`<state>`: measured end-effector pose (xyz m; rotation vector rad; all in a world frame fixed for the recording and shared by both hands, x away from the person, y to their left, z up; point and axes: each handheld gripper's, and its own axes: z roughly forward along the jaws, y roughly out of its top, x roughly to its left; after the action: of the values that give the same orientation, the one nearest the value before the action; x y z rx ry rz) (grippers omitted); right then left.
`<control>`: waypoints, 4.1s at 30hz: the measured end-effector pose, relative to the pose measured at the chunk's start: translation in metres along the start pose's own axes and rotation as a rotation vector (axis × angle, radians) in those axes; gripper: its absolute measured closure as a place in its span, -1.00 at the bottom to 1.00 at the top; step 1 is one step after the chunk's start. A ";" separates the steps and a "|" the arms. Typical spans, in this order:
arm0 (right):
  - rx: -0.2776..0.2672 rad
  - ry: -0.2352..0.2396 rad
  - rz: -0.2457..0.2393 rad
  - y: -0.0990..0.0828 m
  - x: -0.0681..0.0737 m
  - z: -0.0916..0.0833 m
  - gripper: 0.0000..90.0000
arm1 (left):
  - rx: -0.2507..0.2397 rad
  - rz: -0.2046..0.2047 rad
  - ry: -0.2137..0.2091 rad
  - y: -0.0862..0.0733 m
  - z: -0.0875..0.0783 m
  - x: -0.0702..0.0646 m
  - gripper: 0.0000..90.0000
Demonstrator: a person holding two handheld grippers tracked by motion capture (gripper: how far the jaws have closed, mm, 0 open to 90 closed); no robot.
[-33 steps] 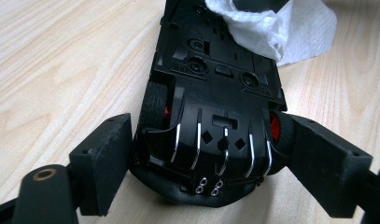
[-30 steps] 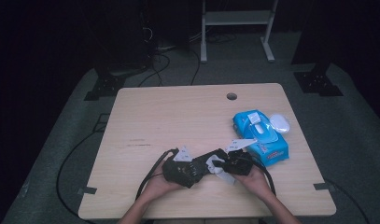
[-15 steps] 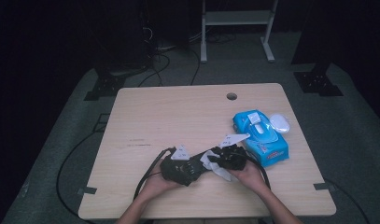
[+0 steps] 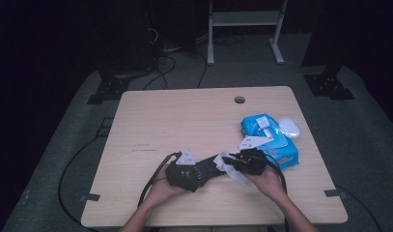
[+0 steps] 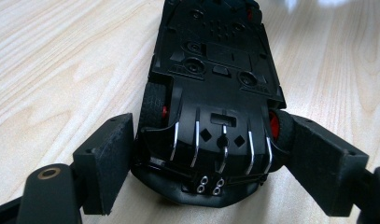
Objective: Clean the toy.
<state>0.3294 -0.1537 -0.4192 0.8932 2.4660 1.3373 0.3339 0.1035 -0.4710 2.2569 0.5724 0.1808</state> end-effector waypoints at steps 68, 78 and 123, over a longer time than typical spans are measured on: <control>0.038 0.046 -0.123 -0.006 0.027 0.048 0.79 | -0.004 0.046 0.006 -0.001 0.000 0.000 -0.46; 0.050 -0.062 -0.042 -0.017 -0.008 0.037 0.79 | 0.001 0.057 0.003 -0.001 -0.001 0.001 -0.46; 0.034 -0.163 0.014 -0.025 -0.025 0.033 0.79 | 0.002 0.049 0.028 0.001 0.003 0.000 -0.50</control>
<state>0.3537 -0.1553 -0.4610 0.9868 2.3688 1.1798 0.3349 0.1005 -0.4719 2.2746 0.5329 0.2367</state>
